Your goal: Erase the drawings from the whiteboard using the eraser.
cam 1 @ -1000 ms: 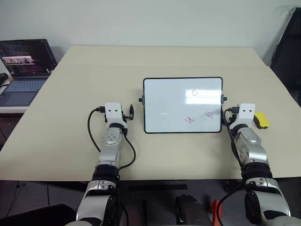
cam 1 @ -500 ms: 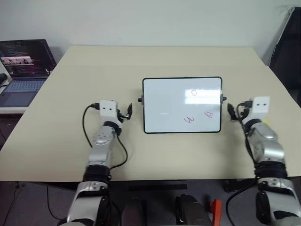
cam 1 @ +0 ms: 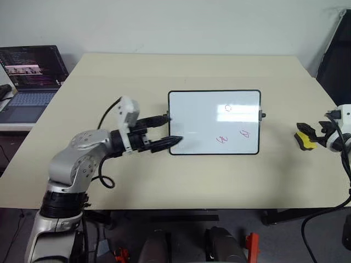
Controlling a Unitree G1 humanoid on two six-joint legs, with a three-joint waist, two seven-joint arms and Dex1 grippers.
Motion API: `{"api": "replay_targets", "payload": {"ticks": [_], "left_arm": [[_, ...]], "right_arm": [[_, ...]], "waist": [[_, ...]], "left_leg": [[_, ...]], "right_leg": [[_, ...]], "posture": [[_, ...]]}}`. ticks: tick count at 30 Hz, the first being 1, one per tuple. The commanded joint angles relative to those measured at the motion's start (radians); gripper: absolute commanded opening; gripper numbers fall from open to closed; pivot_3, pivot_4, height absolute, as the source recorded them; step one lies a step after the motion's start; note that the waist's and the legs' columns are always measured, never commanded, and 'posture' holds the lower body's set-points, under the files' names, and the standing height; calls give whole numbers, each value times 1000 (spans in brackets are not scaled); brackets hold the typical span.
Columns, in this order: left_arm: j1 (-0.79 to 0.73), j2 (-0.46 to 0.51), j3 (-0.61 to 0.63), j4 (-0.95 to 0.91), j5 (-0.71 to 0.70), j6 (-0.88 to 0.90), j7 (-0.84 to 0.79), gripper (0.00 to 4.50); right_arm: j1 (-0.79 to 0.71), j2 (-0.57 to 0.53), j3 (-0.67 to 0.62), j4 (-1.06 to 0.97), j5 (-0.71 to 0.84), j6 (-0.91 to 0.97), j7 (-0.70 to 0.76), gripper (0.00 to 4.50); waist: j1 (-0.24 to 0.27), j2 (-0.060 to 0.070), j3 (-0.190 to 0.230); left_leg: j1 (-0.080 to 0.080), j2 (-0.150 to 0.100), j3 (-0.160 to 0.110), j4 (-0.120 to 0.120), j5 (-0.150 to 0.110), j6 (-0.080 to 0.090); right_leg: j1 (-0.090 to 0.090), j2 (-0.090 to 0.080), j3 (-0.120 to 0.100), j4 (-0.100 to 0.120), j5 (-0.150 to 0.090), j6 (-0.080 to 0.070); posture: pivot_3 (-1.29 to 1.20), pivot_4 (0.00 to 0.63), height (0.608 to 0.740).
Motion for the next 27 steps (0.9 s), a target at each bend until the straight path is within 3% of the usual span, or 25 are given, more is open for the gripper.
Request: {"api": "replay_targets", "payload": {"ticks": [1, 11, 27], "left_arm": [[-68, -81, -92, 33, 28, 7, 4, 4500], [-236, -373, -321, 235, 234, -58, 56, 4500], [-241, -436, -376, 249, 392, -97, 68, 4500]], "right_arm": [[-49, -31, 15, 58, -23, -17, 38, 4480], [-117, -45, 38, 221, -70, -73, 69, 4480], [-162, -11, 70, 321, -110, -116, 75, 4480]], "waist": [[-3, 0, 0], [-17, 0, 0], [-18, 1, 0]], "left_leg": [[0, 0, 0, 0, 0, 0], [0, 0, 0, -1, 0, 0], [0, 0, 0, 0, 0, 0]], "right_leg": [[0, 0, 0, 0, 0, 0], [0, 1, 1, -1, 0, 0], [0, 0, 2, 0, 0, 0]], "posture": [[0, 150, 740], [0, 150, 740], [0, 150, 740]]}}
